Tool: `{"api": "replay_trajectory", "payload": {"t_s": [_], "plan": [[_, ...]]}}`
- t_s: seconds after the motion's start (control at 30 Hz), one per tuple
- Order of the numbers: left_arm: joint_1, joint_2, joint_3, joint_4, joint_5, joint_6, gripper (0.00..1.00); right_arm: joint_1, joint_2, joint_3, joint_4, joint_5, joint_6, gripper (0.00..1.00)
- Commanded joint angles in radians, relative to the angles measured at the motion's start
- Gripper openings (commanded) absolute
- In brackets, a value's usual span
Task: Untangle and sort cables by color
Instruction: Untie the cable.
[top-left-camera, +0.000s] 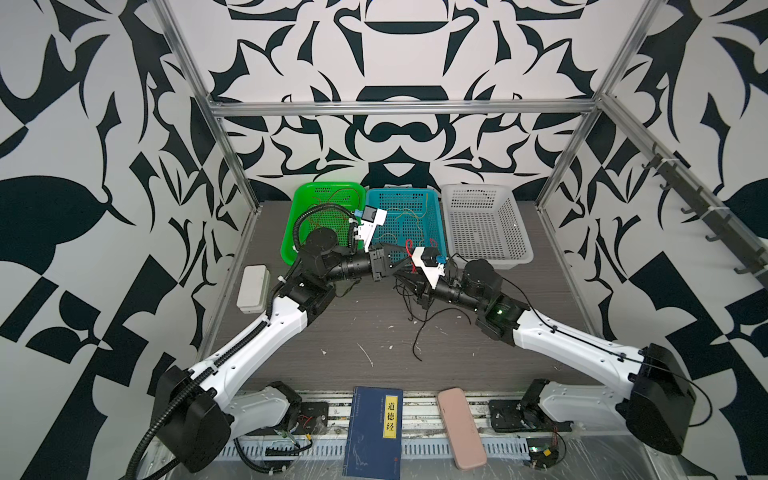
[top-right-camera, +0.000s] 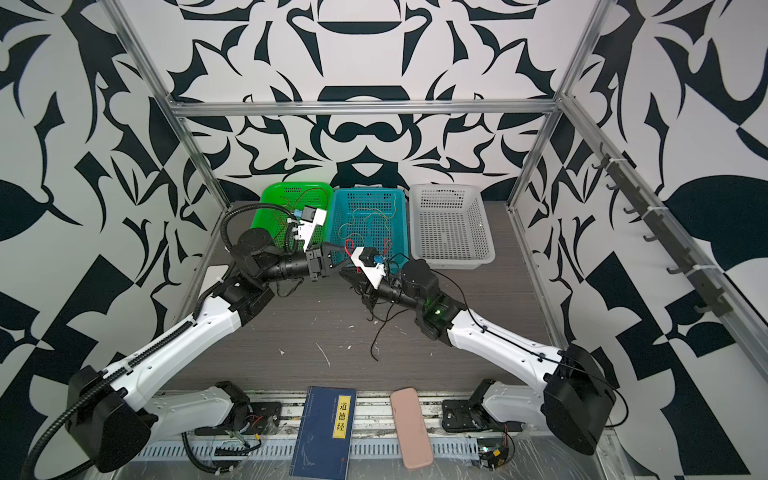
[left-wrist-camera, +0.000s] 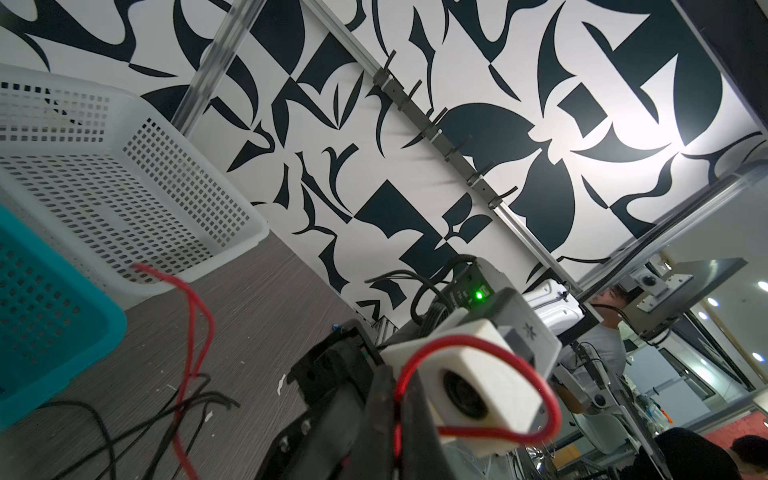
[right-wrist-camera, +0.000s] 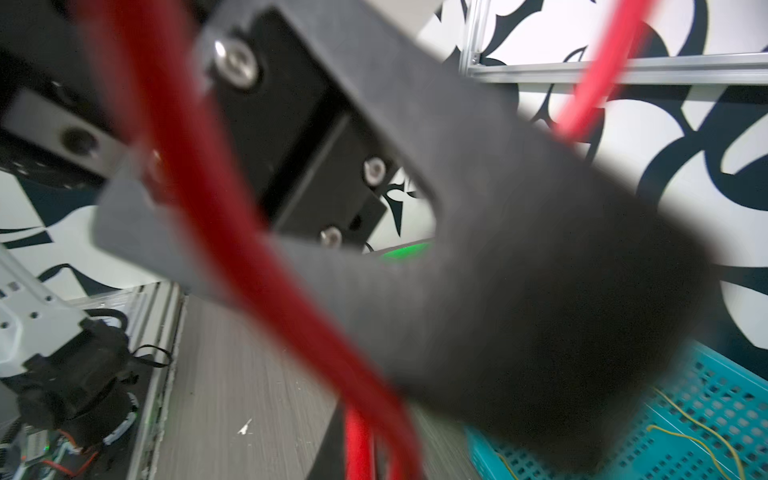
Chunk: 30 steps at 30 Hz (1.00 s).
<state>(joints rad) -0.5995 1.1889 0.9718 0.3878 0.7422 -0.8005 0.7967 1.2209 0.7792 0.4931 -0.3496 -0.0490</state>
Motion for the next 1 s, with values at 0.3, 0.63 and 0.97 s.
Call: {"api": "replay_trajectory", "payload": {"t_s": [0.3,0.63,0.97], "plan": [[0.124,-0.093,0.165,-0.049,0.057,-0.001,0.0,0.008,-0.005,-0.19,-0.044,0.261,-0.046,0.14],[0.247,-0.108,0.248,-0.081,0.103,-0.027,0.0,-0.061,0.056,-0.207,-0.115,0.358,-0.01,0.14],[0.391,-0.048,0.334,0.029,0.166,-0.154,0.0,-0.14,0.053,-0.247,-0.099,0.283,0.031,0.25]]}}
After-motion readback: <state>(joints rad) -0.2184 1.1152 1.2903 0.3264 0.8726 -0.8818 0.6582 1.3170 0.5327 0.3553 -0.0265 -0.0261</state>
